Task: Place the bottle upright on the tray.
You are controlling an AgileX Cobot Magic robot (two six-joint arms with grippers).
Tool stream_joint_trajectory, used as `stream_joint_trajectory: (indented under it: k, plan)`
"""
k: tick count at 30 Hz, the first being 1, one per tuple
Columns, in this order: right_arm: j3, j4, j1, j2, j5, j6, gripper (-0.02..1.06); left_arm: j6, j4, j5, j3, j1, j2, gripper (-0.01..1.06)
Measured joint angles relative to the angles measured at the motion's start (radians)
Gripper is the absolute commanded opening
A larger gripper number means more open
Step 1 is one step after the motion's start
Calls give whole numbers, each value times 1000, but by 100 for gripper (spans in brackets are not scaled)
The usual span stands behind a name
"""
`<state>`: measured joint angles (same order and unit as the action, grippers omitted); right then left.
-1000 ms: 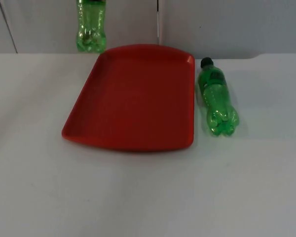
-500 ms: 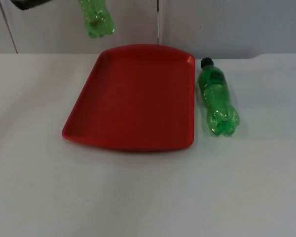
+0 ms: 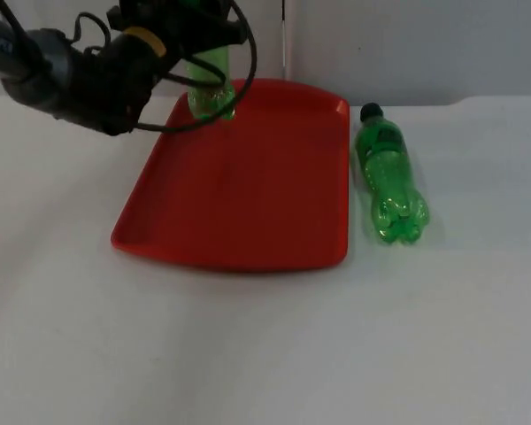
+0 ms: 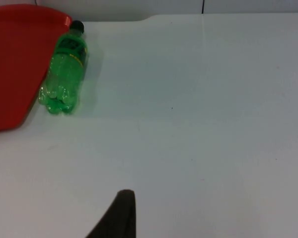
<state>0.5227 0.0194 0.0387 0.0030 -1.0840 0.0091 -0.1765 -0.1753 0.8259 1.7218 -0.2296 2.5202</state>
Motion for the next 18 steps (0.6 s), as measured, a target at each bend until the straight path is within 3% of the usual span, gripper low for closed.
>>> stream_joint_trajectory:
  k: [18]
  plan:
    - [0, 0, 0, 0, 0, 0, 105, 19, -38, 79, 0, 0, 85, 0]
